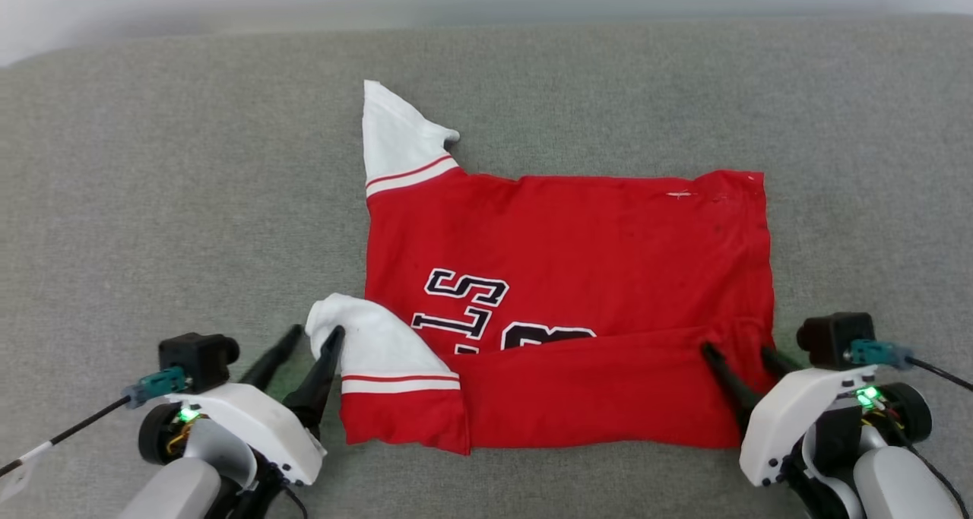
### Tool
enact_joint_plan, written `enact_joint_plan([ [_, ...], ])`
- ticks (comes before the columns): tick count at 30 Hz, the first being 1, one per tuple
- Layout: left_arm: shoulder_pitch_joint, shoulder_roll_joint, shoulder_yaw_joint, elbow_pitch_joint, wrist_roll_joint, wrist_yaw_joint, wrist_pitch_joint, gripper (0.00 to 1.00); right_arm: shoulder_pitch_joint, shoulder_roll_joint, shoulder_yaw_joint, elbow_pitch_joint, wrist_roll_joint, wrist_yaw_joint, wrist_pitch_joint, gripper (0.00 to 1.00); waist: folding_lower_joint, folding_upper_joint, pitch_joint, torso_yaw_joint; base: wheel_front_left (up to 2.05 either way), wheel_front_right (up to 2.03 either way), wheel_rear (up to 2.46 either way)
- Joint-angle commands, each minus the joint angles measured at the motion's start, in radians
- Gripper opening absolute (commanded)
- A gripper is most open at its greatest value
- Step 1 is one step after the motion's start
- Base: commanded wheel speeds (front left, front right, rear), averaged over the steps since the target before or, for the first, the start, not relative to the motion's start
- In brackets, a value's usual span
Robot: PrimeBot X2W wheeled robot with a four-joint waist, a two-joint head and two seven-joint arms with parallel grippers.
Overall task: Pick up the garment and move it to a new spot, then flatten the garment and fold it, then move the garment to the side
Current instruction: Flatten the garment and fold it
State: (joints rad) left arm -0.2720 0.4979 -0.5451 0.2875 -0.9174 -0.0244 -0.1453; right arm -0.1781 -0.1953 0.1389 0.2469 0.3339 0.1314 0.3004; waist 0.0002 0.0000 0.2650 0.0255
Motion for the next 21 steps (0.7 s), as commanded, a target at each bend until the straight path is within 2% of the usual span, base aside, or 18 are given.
enact_joint_plan([
  [1, 0.0, 0.004, 0.008, 0.003, -0.003, 0.011, -0.009, 1.0, 0.011, 0.003, 0.0, -0.001, -0.002, -0.001, -0.032, 1.0, -0.0002, 0.0, -0.019, 0.0, 0.0, 0.0, 0.0],
  [6, 0.041, 0.029, 0.033, -0.026, -0.008, 0.065, -0.01, 1.0, 0.035, 0.015, -0.029, -0.066, -0.023, -0.001, -0.214, 1.0, -0.0002, 0.0, -0.074, 0.0, 0.0, 0.0, 0.0],
  [10, 0.075, 0.065, 0.045, -0.092, -0.011, 0.12, 0.025, 1.0, 0.071, 0.03, -0.059, -0.106, -0.053, -0.001, -0.293, 1.0, -0.0002, 0.0, -0.119, 0.003, 0.0, 0.0, 0.0],
  [14, 0.105, 0.125, 0.036, -0.196, -0.032, 0.158, 0.133, 1.0, 0.115, 0.041, -0.072, -0.153, -0.066, -0.001, -0.306, 1.0, -0.0002, 0.0, -0.153, 0.004, 0.0, 0.0, 0.0],
  [21, 0.131, 0.216, -0.002, -0.372, -0.099, 0.199, 0.368, 1.0, 0.18, 0.059, -0.084, -0.238, -0.083, -0.001, -0.275, 1.0, -0.0002, 0.0, -0.18, -0.013, 0.0, 0.0, 0.0],
])
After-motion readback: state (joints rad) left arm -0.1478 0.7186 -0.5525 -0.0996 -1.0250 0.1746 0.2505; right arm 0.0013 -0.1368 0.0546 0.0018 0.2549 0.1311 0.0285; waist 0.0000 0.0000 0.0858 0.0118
